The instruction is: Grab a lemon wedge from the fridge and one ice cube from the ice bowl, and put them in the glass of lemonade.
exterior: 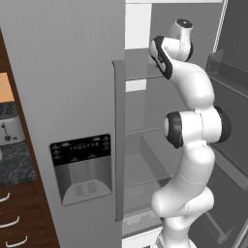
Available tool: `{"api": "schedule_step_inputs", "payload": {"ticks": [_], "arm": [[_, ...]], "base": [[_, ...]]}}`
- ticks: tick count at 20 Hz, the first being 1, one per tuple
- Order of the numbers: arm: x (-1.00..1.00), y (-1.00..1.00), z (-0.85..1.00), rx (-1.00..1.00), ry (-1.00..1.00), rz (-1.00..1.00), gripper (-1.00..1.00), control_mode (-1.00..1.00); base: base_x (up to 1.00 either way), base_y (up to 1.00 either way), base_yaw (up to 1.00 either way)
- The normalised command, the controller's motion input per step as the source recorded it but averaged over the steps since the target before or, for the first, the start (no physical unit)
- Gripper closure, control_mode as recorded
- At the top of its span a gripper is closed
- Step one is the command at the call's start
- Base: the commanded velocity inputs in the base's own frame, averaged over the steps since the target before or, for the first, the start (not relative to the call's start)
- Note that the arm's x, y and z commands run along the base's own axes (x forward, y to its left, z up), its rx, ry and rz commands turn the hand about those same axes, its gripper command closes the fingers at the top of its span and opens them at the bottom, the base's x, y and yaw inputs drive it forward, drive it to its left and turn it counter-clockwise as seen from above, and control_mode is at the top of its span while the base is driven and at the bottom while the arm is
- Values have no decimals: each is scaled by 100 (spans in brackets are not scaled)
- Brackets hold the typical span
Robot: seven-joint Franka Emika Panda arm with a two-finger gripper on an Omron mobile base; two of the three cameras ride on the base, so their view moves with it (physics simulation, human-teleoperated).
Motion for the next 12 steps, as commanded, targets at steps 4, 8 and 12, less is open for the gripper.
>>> {"api": "schedule_step_inputs", "payload": {"ticks": [4, 8, 12], "arm": [[-26, 14, -1, 0, 0, 0, 100, -100], [-46, 60, 0, -1, 0, 0, 100, -100], [-71, 35, 3, -3, 0, 0, 100, -100]], "base": [[0, 0, 0], [0, 0, 0], [0, 0, 0]]}}
